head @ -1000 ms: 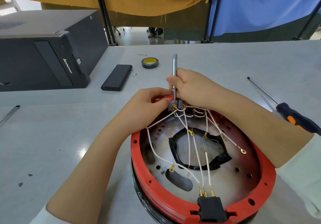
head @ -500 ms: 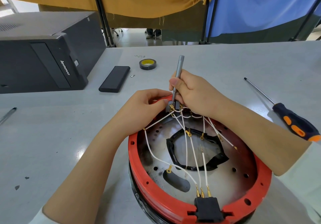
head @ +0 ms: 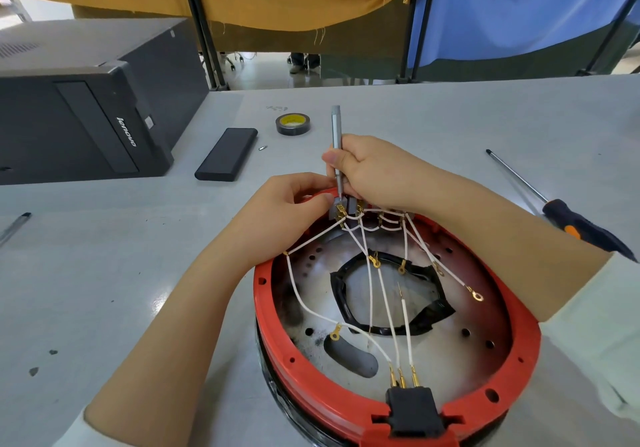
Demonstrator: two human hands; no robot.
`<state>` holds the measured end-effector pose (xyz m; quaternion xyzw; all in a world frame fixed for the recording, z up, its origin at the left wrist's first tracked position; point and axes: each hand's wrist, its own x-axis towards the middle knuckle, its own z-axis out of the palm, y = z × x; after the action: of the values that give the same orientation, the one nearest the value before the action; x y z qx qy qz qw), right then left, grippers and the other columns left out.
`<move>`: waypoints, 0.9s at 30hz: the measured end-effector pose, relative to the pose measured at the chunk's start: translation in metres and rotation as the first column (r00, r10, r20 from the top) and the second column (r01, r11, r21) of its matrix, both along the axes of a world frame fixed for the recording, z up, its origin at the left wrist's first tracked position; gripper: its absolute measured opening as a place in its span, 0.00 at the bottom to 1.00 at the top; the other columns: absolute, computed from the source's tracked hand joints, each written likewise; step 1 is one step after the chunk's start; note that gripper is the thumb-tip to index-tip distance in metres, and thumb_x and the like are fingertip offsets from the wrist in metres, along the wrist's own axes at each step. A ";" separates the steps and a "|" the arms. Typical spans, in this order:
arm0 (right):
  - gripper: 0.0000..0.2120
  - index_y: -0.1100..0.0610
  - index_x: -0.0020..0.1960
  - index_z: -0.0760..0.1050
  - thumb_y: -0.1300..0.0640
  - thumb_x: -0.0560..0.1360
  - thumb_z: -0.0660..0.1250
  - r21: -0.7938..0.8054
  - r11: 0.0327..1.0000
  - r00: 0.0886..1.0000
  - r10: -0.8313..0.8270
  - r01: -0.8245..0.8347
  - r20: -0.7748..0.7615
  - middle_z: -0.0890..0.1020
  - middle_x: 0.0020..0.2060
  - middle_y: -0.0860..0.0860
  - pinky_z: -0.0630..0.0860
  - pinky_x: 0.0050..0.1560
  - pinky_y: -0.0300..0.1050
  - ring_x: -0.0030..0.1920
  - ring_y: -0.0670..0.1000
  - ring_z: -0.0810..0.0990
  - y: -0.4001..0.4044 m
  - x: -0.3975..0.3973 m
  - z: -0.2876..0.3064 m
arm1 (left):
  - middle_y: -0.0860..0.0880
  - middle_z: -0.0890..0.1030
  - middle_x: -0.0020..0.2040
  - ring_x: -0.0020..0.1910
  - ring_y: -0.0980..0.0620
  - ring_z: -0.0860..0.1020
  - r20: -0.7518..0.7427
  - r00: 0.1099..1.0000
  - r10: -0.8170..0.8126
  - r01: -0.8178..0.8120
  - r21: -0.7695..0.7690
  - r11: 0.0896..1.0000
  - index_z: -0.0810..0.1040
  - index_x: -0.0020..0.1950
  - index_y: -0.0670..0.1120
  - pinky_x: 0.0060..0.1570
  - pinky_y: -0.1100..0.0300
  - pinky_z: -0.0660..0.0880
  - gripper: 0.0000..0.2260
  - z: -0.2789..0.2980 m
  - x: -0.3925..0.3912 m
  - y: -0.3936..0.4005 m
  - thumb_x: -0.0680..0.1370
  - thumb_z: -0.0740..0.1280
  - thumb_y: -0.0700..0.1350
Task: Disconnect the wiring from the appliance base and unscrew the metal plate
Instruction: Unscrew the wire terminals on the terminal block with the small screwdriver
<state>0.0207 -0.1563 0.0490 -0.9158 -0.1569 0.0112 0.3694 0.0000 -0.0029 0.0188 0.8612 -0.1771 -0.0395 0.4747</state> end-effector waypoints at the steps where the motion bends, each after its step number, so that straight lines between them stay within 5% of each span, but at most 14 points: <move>1: 0.14 0.50 0.38 0.68 0.51 0.82 0.54 -0.020 1.000 1.000 -0.004 0.004 -0.004 0.72 0.30 0.46 0.65 0.35 0.39 0.30 0.42 0.70 0.001 0.001 0.001 | 0.54 0.84 0.46 0.48 0.52 0.79 0.003 1.000 0.002 -0.002 -0.004 1.000 0.79 0.50 0.62 0.41 0.72 0.72 0.09 0.000 0.000 0.000 0.78 0.63 0.48; 7: 0.16 0.48 0.37 0.67 0.50 0.82 0.53 -0.151 0.987 0.996 -0.047 0.058 0.077 0.73 0.32 0.44 0.65 0.35 0.38 0.34 0.43 0.72 0.003 0.003 -0.003 | 0.49 0.84 0.48 0.50 0.44 0.78 -0.003 1.000 -0.008 0.008 -0.006 1.000 0.79 0.50 0.62 0.39 0.69 0.70 0.10 0.000 0.000 -0.001 0.79 0.62 0.47; 12: 0.12 0.51 0.41 0.68 0.54 0.82 0.54 0.249 0.967 0.997 0.027 -0.046 0.079 0.70 0.27 0.44 0.67 0.28 0.29 0.23 0.36 0.72 -0.008 -0.012 -0.009 | 0.57 0.83 0.43 0.41 0.55 0.79 -0.007 1.000 -0.002 0.002 -0.020 1.000 0.80 0.54 0.58 0.35 0.79 0.68 0.09 0.003 -0.002 -0.001 0.79 0.63 0.48; 19: 0.10 0.50 0.44 0.68 0.50 0.82 0.53 0.058 0.997 0.990 0.035 -0.043 0.138 0.73 0.27 0.44 0.70 0.34 0.39 0.26 0.38 0.72 -0.006 -0.013 -0.011 | 0.59 0.84 0.43 0.44 0.60 0.80 -0.011 1.000 -0.009 0.009 -0.035 0.999 0.81 0.53 0.58 0.37 0.79 0.69 0.10 0.004 -0.004 -0.002 0.79 0.63 0.46; 23: 0.10 0.51 0.43 0.68 0.50 0.82 0.54 0.083 0.996 0.997 0.032 -0.038 0.074 0.78 0.37 0.52 0.78 0.49 0.54 0.42 0.53 0.81 -0.002 -0.010 -0.008 | 0.56 0.84 0.44 0.45 0.55 0.80 -0.014 1.000 -0.010 0.010 -0.037 0.999 0.81 0.51 0.59 0.38 0.76 0.70 0.09 0.002 -0.003 -0.001 0.79 0.63 0.46; 27: 0.14 0.50 0.39 0.68 0.49 0.82 0.54 -0.031 0.999 0.998 -0.036 0.037 0.042 0.75 0.34 0.47 0.72 0.41 0.44 0.37 0.47 0.76 0.004 -0.001 -0.003 | 0.51 0.84 0.46 0.48 0.49 0.79 -0.014 1.000 0.006 -0.007 -0.011 1.000 0.80 0.50 0.60 0.39 0.71 0.71 0.09 0.001 -0.001 -0.001 0.78 0.63 0.47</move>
<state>0.0198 -0.1519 0.0457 -0.9244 -0.1477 -0.0122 0.3515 -0.0008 -0.0035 0.0198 0.8590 -0.1712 -0.0430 0.4806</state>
